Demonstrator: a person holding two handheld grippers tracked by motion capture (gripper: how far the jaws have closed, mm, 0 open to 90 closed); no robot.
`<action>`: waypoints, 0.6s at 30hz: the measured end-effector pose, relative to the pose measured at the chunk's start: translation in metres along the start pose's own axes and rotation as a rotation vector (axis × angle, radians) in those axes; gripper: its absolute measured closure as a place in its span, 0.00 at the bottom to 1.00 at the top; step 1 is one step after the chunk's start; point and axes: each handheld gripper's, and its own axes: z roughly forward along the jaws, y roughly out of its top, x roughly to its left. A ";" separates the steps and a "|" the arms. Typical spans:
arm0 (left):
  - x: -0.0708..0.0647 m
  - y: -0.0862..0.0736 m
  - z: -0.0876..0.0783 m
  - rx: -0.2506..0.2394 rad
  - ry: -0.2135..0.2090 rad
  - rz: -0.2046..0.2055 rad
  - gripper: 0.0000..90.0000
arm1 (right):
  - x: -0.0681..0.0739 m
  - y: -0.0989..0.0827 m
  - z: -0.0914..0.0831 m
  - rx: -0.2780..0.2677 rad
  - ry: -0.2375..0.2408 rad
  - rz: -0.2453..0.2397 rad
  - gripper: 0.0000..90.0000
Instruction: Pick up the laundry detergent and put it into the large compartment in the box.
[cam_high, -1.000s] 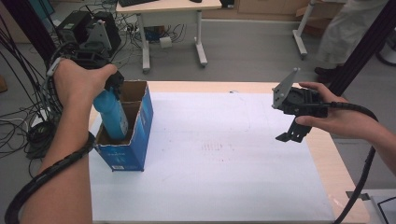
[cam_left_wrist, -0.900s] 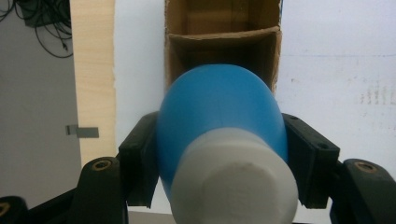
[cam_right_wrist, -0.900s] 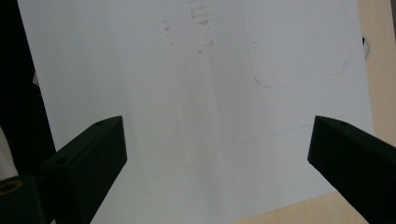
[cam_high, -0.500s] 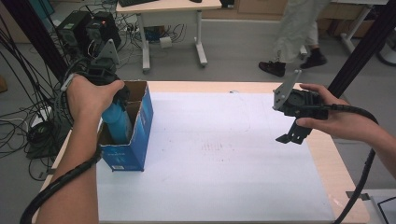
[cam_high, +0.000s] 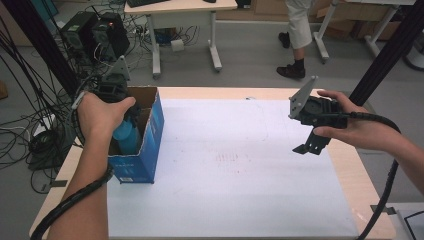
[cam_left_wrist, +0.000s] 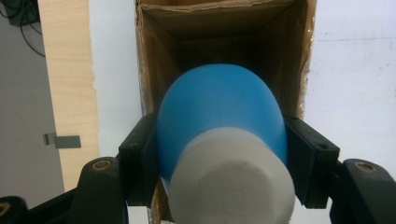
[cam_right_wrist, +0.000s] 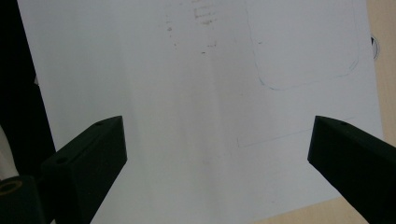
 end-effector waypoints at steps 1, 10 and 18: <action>0.000 -0.001 0.002 -0.003 -0.001 0.000 0.41 | 0.000 0.000 0.001 -0.002 0.000 -0.001 0.05; -0.002 0.000 0.015 0.007 0.000 0.015 0.41 | -0.002 0.001 0.004 0.004 0.006 -0.001 0.05; -0.005 0.000 0.024 0.014 0.007 0.022 0.41 | -0.003 0.001 0.006 0.008 0.010 0.002 0.05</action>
